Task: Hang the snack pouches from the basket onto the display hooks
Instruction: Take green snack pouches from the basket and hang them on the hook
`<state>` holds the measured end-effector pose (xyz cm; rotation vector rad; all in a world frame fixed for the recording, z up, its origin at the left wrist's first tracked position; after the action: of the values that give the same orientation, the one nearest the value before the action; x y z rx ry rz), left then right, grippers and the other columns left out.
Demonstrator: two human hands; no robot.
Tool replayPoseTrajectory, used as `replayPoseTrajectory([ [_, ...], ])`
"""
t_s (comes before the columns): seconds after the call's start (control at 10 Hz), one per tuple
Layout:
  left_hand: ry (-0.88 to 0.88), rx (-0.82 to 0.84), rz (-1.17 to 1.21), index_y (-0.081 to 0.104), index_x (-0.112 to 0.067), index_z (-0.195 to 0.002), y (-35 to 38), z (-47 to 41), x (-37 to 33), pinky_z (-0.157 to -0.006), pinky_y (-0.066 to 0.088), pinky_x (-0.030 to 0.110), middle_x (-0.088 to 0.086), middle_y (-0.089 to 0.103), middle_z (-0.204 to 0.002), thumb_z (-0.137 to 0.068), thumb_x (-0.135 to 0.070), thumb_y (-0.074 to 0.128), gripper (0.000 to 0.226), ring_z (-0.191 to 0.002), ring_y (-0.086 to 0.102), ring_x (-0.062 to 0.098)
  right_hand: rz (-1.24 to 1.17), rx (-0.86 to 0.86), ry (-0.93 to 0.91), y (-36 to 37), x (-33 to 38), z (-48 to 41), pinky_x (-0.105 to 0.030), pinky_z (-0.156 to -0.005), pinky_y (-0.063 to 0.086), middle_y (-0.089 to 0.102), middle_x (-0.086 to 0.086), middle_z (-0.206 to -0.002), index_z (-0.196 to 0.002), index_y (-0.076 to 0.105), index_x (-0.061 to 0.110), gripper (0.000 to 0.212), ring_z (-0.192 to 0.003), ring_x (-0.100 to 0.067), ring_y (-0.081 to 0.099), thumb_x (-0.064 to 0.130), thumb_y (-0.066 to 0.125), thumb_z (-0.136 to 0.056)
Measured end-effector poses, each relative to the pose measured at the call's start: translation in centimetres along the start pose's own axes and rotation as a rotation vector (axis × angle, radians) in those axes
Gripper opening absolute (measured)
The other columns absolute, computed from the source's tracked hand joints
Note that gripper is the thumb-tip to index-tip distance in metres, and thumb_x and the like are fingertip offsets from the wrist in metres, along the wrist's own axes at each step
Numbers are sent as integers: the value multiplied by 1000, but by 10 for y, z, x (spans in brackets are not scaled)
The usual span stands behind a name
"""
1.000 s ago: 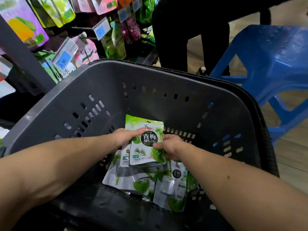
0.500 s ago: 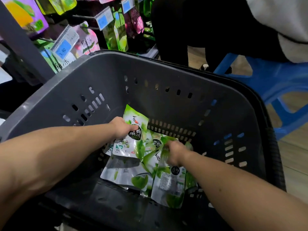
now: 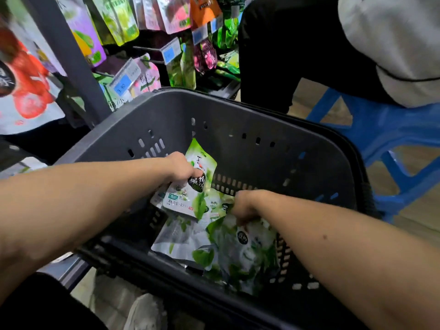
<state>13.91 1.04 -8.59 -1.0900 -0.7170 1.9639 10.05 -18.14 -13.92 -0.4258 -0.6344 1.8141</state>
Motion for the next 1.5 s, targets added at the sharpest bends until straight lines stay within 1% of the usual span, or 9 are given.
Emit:
replayPoseTrajectory([
  [0.1, 68, -102, 5, 62, -11, -80, -21, 29, -3, -61, 47, 31, 8, 64, -76, -90, -45, 69, 36, -67, 59, 23, -155, -119, 3, -31, 6, 40, -21, -40, 44, 66, -11, -86, -99, 74, 0, 25, -69, -25, 62, 23, 74, -90],
  [0.2, 126, -175, 7, 64, -13, -85, -34, 57, -1, -70, 52, 36, 16, 70, -81, -92, -39, 66, 27, -74, 63, 30, -382, -216, -41, -46, 15, 60, -27, -50, 48, 61, -15, -81, -82, 68, 2, 10, -57, -25, 60, 11, 72, -86],
  [0.4, 188, -312, 221, 70, -2, -98, -49, 112, 0, -83, 50, 35, 14, 73, -100, -99, -27, 62, 26, -94, 66, 30, -1061, -205, -253, -78, 27, 108, -31, -60, 59, 54, -15, -129, -133, 57, 1, 48, -108, -31, 65, -17, 49, -90],
  [0.6, 206, -404, 424, 69, -3, -103, -63, 144, 5, -73, 50, 34, 8, 73, -89, -99, -27, 58, 27, -77, 65, 27, -1699, 49, -513, -103, 40, 149, -40, -80, 63, 66, -23, -113, -112, 63, -10, 43, -97, -32, 69, -15, 48, -72],
  [0.8, 298, -374, 516, 72, -12, -88, -75, 173, 2, -53, 39, 15, -9, 63, -64, -102, -25, 59, 23, -55, 51, 1, -1583, 36, -712, -106, 54, 168, -28, -88, 60, 61, -26, -135, -132, 55, -15, 65, -121, -32, 64, -34, 26, -77],
  [1.1, 283, -399, 459, 64, -24, -82, -83, 187, 14, -44, 36, 12, -16, 60, -51, -107, -38, 45, 35, -44, 52, -4, -1393, -531, -461, -117, 57, 167, -25, -45, 51, 59, -9, -57, -89, 66, -2, 18, -46, -19, 56, 14, 70, -96],
  [1.2, 297, -372, 454, 69, -6, -95, -86, 192, 11, -60, 42, 22, 7, 71, -71, -106, -49, 41, 52, -60, 59, 10, -1496, -598, -371, -124, 60, 169, -25, -45, 47, 48, -3, -42, -76, 58, 5, 19, -36, -20, 50, 4, 68, -91],
  [1.3, 323, -391, 446, 67, 3, -99, -87, 200, 4, -66, 39, 32, 21, 66, -82, -104, -54, 39, 64, -69, 54, 19, -1602, -640, -287, -128, 68, 170, -37, -62, 60, 48, -6, -43, -76, 59, 2, 14, -33, -18, 52, -7, 61, -86],
  [1.5, 375, -511, 493, 50, -21, -58, -86, 204, -13, -48, 31, 22, -11, 47, -44, -104, -40, 52, 50, -43, 38, 3, -1737, -587, -276, -137, 90, 184, -34, -46, 59, 47, -10, -57, -76, 53, 1, 21, -29, -13, 48, -15, 53, -90],
])
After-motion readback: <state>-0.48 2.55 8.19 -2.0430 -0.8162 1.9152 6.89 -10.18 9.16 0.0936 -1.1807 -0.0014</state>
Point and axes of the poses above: each hand's wrist, its own z-axis away from the middle knuckle, its own y-axis out of the palm, x = y × z, the point moved 4 cm from there along -z, towards the middle knuckle
